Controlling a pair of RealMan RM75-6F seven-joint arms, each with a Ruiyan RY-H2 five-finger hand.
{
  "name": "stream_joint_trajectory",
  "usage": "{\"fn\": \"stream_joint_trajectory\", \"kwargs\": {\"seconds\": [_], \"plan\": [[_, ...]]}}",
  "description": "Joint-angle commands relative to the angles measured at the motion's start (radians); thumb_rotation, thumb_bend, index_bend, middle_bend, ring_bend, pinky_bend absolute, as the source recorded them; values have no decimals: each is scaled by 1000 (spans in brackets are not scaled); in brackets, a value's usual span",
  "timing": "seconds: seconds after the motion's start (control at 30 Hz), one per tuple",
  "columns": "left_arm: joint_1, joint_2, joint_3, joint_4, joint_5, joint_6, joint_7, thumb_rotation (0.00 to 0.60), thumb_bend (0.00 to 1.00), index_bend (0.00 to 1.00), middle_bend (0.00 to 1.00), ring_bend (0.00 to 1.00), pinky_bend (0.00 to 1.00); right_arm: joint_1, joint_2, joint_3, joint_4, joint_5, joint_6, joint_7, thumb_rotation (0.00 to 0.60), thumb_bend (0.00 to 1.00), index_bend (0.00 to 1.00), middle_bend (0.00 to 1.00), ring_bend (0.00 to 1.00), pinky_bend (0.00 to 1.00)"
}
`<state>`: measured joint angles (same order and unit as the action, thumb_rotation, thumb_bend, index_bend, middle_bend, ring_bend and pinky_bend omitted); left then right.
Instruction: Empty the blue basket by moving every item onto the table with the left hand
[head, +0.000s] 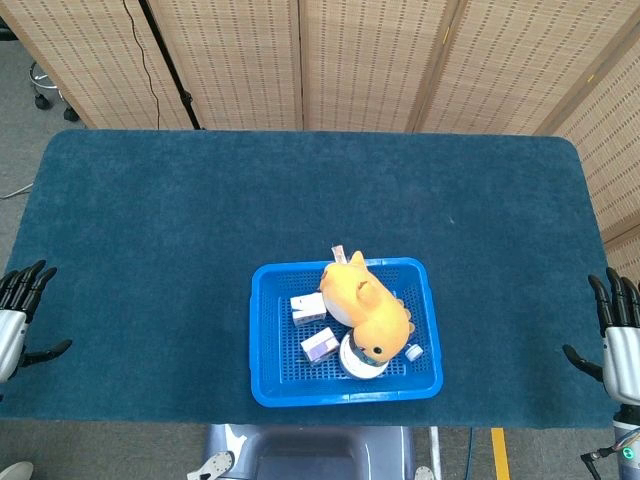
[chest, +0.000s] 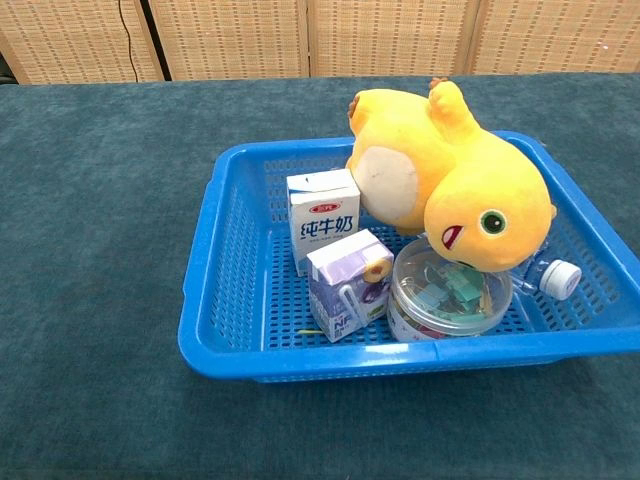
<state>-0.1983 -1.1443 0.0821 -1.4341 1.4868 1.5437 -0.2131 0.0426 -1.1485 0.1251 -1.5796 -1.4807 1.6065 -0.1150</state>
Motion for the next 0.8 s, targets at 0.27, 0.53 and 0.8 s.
{"fn": "stream_joint_trajectory", "kwargs": {"seconds": [0.27, 0.53, 0.8], "plan": [[2, -14, -8, 4, 76, -3, 5, 600, 0, 0, 0, 0, 0, 2, 14, -9, -25, -1, -23, 11, 600, 0, 0, 0, 0, 0], [-15, 33, -25, -61, 174, 48, 1, 600, 0, 0, 0, 0, 0, -2, 28, -10, -40, -2, -24, 30, 600, 0, 0, 0, 0, 0], [-151, 103, -87, -273, 288, -54, 139, 600, 0, 0, 0, 0, 0, -2, 42, -9, -49, -4, -29, 71, 600, 0, 0, 0, 0, 0]]}}
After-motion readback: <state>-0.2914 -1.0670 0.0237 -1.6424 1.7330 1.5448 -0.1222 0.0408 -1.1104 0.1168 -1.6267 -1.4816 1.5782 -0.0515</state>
